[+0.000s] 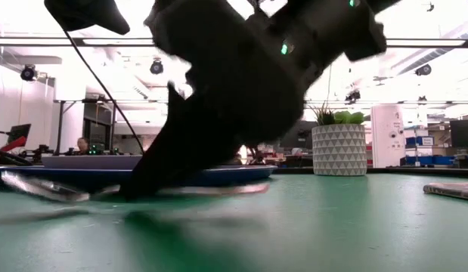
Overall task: Pick and place plate/cup/fork/spoon on tray
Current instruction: Put the orange spoon on the blue tray between the white plate and the orange fork
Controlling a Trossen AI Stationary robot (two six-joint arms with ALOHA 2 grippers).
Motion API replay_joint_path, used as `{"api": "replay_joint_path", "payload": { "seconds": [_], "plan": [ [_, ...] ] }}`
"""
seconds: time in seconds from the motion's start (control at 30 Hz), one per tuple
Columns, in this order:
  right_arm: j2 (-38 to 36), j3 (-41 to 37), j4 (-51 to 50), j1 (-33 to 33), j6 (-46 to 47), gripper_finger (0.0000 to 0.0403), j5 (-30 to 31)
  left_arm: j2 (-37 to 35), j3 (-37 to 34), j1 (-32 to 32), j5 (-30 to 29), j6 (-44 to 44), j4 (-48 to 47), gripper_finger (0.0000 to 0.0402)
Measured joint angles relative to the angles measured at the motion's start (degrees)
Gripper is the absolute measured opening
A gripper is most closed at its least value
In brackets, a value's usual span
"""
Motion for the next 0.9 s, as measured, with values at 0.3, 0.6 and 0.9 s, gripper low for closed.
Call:
{"api": "replay_joint_path", "payload": {
  "seconds": [0.3,0.6,0.9],
  "plan": [
    [-7.85,-0.02,-10.37,0.89,-1.09,0.001,-1.49,-1.0,0.04,0.02,-3.91,3.86,0.07,0.0],
    [-18.06,-2.4,-20.29,0.28,-1.07,0.0012,-0.93,-2.97,0.07,0.02,-11.55,9.09,0.2,0.0],
    [-25.54,-5.26,-25.28,-5.34,1.17,0.0012,2.19,-3.2,0.08,0.02,-19.61,12.28,0.28,0.0]
  ]
}}
